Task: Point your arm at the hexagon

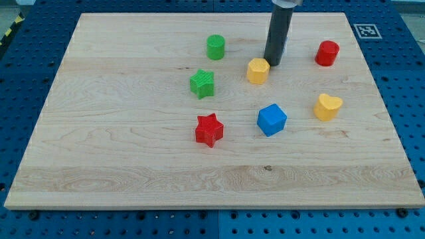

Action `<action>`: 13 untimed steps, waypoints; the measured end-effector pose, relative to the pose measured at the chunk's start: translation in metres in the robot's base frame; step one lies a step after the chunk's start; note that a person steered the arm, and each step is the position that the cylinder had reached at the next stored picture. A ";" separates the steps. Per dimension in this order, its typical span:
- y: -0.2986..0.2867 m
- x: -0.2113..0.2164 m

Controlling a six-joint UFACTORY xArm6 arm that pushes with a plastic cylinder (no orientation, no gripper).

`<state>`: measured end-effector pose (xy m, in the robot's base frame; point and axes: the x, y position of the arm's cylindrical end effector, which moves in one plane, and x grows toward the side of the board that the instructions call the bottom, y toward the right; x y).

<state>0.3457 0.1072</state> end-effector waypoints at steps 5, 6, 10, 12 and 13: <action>-0.078 -0.038; -0.080 -0.038; -0.071 -0.038; -0.051 -0.011; -0.022 -0.010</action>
